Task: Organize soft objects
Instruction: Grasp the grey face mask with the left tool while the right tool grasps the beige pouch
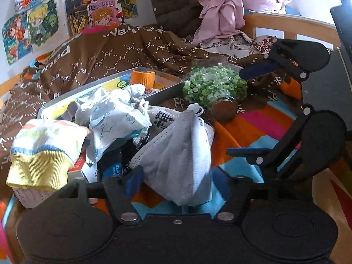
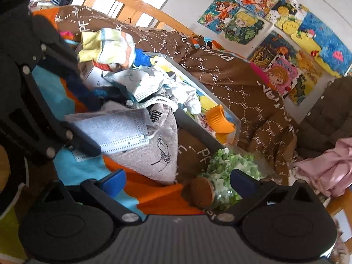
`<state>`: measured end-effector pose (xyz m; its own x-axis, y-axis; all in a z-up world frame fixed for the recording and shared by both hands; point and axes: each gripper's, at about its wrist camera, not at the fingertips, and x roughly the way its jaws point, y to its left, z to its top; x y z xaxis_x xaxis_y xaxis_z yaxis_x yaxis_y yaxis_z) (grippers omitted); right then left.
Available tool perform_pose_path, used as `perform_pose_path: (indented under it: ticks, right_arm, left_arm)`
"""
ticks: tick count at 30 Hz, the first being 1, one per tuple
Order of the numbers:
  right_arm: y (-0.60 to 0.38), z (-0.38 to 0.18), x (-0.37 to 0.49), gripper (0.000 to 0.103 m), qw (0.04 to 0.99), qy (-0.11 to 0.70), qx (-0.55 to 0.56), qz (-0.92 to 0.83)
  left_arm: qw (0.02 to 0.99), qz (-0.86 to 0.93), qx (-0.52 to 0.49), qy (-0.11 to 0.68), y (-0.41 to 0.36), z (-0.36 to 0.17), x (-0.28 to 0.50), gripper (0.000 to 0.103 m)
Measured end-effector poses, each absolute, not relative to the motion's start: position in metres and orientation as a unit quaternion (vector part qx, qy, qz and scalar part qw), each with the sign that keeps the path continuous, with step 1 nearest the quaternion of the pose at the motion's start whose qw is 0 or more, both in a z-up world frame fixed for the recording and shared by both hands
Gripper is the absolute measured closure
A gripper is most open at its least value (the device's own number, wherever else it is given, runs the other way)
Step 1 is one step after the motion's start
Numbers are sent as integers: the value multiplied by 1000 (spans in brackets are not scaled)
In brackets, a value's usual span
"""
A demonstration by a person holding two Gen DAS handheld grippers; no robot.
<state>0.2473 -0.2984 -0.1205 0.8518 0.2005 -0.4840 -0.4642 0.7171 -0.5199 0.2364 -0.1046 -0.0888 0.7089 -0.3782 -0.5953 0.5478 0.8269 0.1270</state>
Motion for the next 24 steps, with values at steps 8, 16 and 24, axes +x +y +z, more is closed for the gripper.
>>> perform_pose_path:
  ticks: [8, 16, 24]
  right_arm:
    - [-295, -119, 248, 1, 907, 211, -301, 205]
    - [-296, -115, 262, 3, 916, 242, -207, 243]
    - [-309, -118, 292, 6, 925, 289, -97, 227]
  left_arm:
    - [919, -245, 86, 296, -85, -93, 241, 78]
    - [945, -187, 69, 259, -71, -91, 222, 88]
    - [950, -164, 25, 264, -49, -90, 218, 88]
